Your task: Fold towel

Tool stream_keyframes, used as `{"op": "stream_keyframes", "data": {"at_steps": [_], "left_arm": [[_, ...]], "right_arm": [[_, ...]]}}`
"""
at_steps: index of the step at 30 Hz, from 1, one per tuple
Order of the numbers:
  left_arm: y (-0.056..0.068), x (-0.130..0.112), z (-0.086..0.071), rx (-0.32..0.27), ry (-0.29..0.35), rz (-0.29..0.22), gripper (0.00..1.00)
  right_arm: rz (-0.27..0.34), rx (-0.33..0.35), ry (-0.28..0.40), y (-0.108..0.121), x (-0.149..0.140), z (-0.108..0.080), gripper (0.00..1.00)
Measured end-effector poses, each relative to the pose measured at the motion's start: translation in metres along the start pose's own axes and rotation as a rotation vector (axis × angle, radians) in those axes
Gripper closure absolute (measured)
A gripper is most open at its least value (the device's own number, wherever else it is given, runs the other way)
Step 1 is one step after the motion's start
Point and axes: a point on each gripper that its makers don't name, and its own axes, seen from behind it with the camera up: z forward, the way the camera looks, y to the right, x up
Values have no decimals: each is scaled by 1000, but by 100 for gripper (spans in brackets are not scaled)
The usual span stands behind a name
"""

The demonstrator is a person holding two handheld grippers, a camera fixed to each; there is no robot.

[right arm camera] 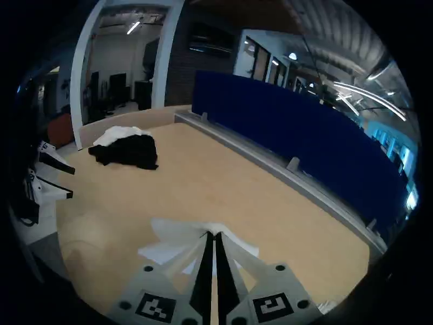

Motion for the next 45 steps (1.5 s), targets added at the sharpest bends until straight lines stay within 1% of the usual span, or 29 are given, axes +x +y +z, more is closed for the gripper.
{"op": "stream_keyframes", "data": {"at_steps": [6, 15, 24, 30, 34, 37, 39, 45], "left_arm": [[9, 2, 6, -14, -4, 14, 10], [24, 10, 17, -34, -7, 34, 10], [38, 19, 23, -45, -17, 53, 10], [50, 22, 26, -49, -26, 66, 10], [59, 25, 26, -57, -28, 71, 10], [65, 27, 27, -61, -28, 74, 10], [69, 29, 27, -63, -28, 76, 10], [78, 33, 26, -68, -29, 91, 10]], "right_arm": [[19, -38, 5, 32, -1, -17, 97], [57, -123, 6, 107, -12, -54, 97], [89, -214, 0, 187, -32, -95, 97], [74, -264, -22, 229, -44, -117, 97], [77, -285, -36, 250, -55, -128, 97], [84, -296, -46, 261, -64, -134, 97], [88, -302, -53, 266, -70, -137, 97], [107, -310, -57, 271, -84, -145, 97]]}}
